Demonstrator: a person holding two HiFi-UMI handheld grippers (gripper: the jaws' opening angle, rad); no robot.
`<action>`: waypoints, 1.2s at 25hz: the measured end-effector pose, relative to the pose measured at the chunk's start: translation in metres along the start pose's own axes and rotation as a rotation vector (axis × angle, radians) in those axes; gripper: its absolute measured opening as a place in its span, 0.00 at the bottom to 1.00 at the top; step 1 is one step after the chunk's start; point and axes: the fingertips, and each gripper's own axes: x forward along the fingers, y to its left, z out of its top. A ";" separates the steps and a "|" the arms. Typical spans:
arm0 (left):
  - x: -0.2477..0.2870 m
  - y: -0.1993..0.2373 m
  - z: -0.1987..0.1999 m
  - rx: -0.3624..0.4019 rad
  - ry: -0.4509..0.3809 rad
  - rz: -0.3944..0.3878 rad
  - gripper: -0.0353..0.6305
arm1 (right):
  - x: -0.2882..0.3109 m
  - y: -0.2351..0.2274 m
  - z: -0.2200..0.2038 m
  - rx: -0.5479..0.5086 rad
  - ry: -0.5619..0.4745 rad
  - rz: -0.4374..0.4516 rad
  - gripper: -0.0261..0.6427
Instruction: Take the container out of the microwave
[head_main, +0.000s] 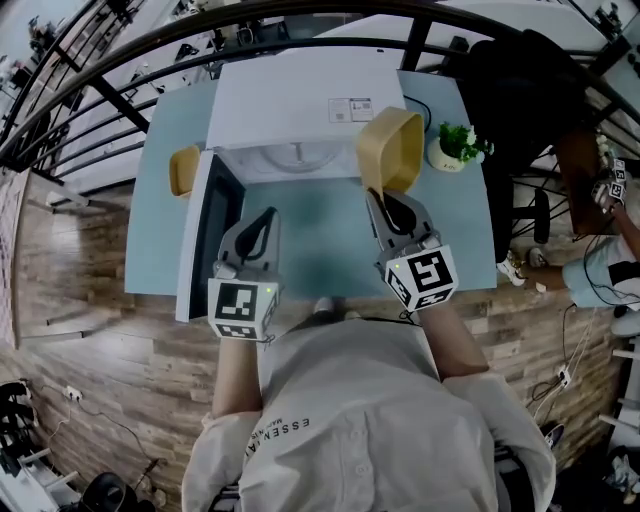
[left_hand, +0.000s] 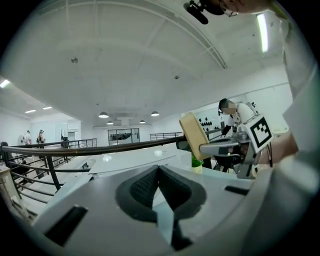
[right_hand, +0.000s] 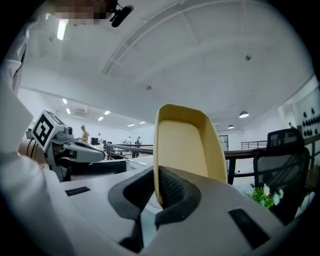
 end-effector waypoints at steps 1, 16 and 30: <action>0.002 0.002 0.002 0.000 -0.008 -0.002 0.06 | 0.000 -0.002 0.001 0.003 -0.008 -0.009 0.07; 0.027 0.009 0.027 -0.013 -0.098 -0.034 0.06 | 0.006 -0.011 0.010 -0.002 0.004 0.004 0.06; 0.032 0.024 0.037 -0.021 -0.127 -0.010 0.06 | 0.013 -0.021 0.016 -0.021 -0.012 -0.033 0.06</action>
